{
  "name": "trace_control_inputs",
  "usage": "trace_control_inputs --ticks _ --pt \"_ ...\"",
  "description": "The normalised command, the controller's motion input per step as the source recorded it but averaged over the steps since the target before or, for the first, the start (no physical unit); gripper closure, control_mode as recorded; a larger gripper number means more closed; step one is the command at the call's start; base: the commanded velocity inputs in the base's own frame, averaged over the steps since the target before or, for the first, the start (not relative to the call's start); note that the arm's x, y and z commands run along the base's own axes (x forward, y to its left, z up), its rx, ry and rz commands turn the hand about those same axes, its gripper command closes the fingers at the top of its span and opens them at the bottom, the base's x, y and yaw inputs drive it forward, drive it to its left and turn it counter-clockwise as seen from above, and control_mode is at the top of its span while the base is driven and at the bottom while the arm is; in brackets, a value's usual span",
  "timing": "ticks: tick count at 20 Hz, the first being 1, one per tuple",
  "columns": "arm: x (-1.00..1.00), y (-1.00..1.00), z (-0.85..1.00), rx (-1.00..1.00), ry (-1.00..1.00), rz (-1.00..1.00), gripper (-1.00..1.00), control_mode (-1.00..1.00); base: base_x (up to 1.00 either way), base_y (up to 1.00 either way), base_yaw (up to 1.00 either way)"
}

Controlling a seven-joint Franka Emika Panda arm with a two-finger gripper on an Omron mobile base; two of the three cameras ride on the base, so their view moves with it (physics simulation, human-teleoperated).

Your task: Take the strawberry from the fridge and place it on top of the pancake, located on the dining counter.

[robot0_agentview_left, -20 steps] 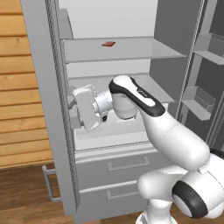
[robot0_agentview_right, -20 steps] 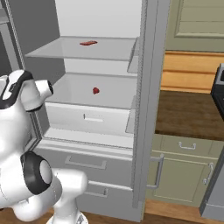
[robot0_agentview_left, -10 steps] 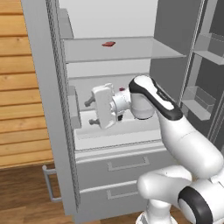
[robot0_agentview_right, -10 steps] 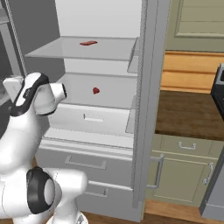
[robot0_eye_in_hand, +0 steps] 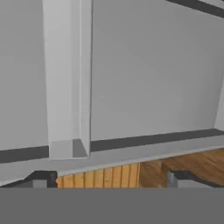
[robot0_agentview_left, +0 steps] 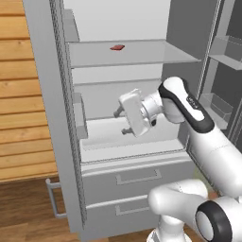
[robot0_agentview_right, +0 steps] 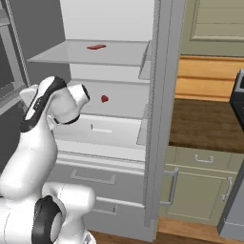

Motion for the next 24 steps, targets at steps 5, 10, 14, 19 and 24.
trace_control_inputs --ticks 5,10,14,19,24 --pt "0.04 -0.56 -0.39 -0.63 -0.01 0.00 -1.00 -1.00 0.00 0.00 0.00" --pt "-0.22 -0.95 -0.83 -0.52 -0.11 -0.01 -1.00 -1.00 0.00 0.00 0.00" --pt "-0.48 -0.72 -0.42 -0.55 0.00 -0.10 -1.00 -1.00 0.00 0.00 0.00" --pt "-0.55 -0.43 0.03 -0.33 -0.21 -0.13 -1.00 -1.00 0.00 0.00 0.00" --pt "-0.57 -0.34 0.13 -0.15 -0.42 -0.16 -1.00 -1.00 0.00 0.00 0.00"
